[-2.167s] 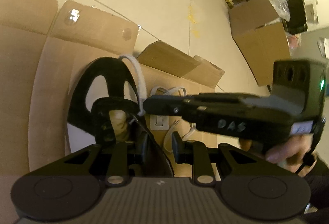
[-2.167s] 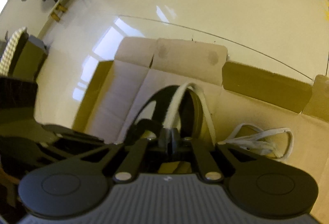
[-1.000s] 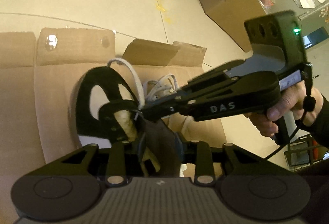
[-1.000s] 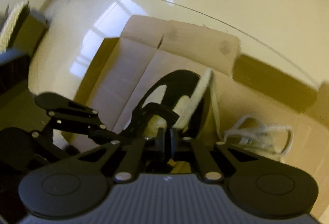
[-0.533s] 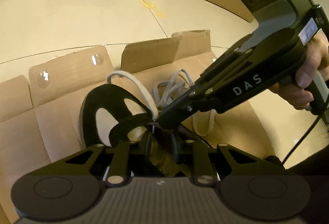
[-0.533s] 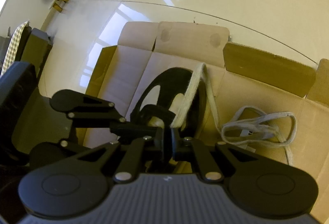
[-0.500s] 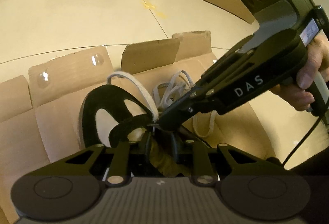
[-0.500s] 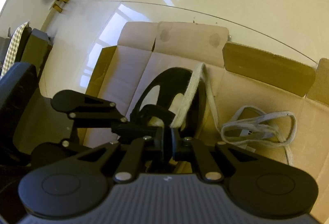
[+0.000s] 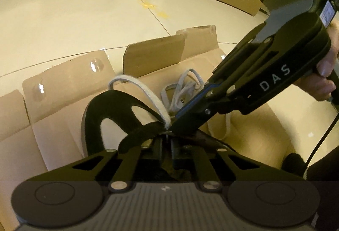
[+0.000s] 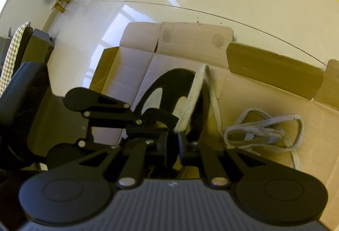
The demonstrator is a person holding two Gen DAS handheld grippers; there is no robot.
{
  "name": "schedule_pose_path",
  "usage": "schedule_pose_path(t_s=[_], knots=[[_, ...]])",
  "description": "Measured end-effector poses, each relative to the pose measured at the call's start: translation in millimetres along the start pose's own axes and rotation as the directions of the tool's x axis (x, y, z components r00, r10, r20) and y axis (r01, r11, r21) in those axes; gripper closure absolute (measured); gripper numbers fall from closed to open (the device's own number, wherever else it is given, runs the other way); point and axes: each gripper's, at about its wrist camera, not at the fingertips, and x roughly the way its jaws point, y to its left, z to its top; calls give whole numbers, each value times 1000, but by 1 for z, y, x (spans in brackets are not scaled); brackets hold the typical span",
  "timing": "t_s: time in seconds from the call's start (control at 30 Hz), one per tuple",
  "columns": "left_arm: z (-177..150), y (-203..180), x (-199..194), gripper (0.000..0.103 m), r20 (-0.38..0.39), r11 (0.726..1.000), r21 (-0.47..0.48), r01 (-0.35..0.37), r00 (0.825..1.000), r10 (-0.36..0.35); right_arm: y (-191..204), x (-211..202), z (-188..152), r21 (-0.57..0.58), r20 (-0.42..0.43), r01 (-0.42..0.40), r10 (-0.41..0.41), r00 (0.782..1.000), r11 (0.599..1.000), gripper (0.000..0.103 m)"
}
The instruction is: Lace up shoes with both hands
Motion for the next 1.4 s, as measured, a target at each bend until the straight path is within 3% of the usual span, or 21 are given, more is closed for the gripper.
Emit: schedule_pose_path(t_s=[0.1, 0.3, 0.67, 1.03, 1.27, 1.4], knots=[[-3, -2, 0, 101, 16, 1000, 9, -12, 1000, 12, -5, -4, -4, -3, 1, 6, -6, 1000, 1000, 88], [-11, -17, -6, 102, 39, 989, 133, -62, 998, 57, -6, -6, -8, -17, 13, 18, -18, 1000, 1000, 82], [-17, -20, -28, 103, 17, 990, 131, -58, 998, 57, 2, -3, -9, -84, 28, 44, -42, 999, 996, 79], [-7, -21, -17, 86, -24, 996, 81, -46, 999, 48, -1, -3, -8, -80, 30, 50, -48, 998, 996, 75], [-5, -24, -19, 86, -26, 997, 38, -73, 997, 74, 2, -1, 4, -80, 32, 53, -51, 998, 995, 74], [-5, -31, -17, 86, -28, 991, 80, -110, 993, 112, 4, 0, 2, -81, 32, 53, -50, 998, 995, 74]])
